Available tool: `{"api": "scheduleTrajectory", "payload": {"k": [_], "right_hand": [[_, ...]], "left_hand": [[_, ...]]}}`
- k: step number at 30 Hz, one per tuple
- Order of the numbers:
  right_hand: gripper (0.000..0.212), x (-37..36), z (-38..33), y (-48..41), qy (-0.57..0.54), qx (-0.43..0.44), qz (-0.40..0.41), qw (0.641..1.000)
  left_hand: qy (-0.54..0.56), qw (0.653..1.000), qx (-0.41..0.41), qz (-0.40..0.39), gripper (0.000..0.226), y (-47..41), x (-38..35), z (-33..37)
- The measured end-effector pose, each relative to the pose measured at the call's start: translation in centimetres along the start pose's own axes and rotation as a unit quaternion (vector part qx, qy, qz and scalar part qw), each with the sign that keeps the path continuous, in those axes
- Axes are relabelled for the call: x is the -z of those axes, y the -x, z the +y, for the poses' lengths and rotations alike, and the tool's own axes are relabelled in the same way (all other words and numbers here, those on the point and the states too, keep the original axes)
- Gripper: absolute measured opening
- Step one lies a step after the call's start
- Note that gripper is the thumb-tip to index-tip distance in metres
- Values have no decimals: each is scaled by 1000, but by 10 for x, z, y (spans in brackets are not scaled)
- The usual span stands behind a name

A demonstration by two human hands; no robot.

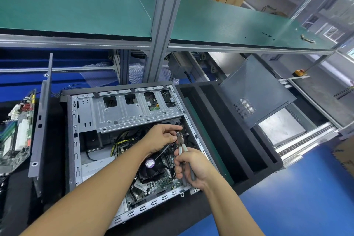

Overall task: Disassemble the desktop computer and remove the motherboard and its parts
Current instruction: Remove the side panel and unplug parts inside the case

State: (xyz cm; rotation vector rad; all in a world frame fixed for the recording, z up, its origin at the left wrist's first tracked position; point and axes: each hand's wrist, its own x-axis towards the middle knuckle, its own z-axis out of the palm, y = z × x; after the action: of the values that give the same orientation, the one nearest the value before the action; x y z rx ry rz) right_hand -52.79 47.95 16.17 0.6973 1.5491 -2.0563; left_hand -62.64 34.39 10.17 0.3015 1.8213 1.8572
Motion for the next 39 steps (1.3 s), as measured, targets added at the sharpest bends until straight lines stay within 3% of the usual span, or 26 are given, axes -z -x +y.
{"api": "scheduleTrajectory", "payload": {"k": [8,13,16,26,33,39], "right_hand": [[19,-8,11,-1,99,59,68,991],[22,2,0,8,-63,4,-30,998],[21,4,-1,9,-102,2,-57,993],[23,-12,13,-3,100,116,59,986],[23,-5,2,6,-74,44,-38,996],[25,2,-11,13,-114,-18,-111,987]], "left_hand": [[24,1000,1,-1,43,-1,1,-1],[35,999,-1,4,40,-3,1,-2],[19,999,-9,27,37,-6,-1,-3],[92,994,-23,45,30,-3,-5,7],[112,992,-11,49,28,-3,-8,6],[114,993,5,32,31,-2,-7,2]]}}
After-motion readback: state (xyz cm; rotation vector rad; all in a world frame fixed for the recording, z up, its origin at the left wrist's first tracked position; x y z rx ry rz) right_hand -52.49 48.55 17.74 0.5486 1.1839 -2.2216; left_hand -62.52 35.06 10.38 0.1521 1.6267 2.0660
